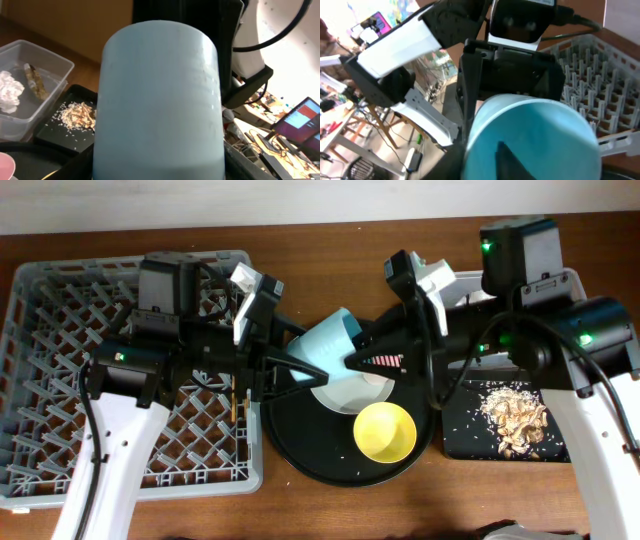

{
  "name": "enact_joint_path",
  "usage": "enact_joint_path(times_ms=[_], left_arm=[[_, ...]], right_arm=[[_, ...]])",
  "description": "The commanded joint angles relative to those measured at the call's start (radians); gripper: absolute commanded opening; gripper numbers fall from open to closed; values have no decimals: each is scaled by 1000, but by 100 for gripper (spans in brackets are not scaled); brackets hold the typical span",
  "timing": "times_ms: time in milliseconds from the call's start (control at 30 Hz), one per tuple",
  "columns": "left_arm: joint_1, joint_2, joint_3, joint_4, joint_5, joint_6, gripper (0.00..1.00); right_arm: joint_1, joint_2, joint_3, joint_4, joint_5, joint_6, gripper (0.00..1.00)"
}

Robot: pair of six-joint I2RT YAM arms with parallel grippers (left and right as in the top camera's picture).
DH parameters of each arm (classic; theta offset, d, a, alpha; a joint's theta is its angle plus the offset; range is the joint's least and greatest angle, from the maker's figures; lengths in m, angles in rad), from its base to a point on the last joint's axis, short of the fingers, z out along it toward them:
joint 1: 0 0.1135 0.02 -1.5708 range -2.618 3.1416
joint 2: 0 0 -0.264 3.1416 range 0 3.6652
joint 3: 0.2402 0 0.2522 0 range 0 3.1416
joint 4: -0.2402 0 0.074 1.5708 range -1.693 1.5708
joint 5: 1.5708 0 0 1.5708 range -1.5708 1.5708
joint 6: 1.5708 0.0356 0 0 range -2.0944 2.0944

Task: Sort waste into correct bins and load items into the dishwasher rack
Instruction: 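Hand the blue cup from the right gripper to the left gripper, then place the blue cup upside down in the rack with the left gripper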

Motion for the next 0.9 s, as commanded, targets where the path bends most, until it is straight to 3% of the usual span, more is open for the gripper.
enact_joint_path(times_ms=[0,133,167,233,300,600,867], left_arm=[[-6,-15,16,2,30,2,38],[-6,-15,16,2,29,2,36],[-6,-15,16,2,30,2,36],[-6,-15,16,2,30,2,33],[-6,-15,16,3,29,2,33],[25,-15,16,14,29,2,33],[57,-15,16,14,28,2,32]], right_arm=[[-45,11,-3,24,-67,9,47],[-113,11,-2,20,-127,9,49],[-119,11,-2,15,-122,9,43],[-118,11,-2,8,-45,9,17],[-105,11,-2,-43,68,8,4],[51,16,-3,-166,246,8,4],[67,16,-3,-274,324,5,7]])
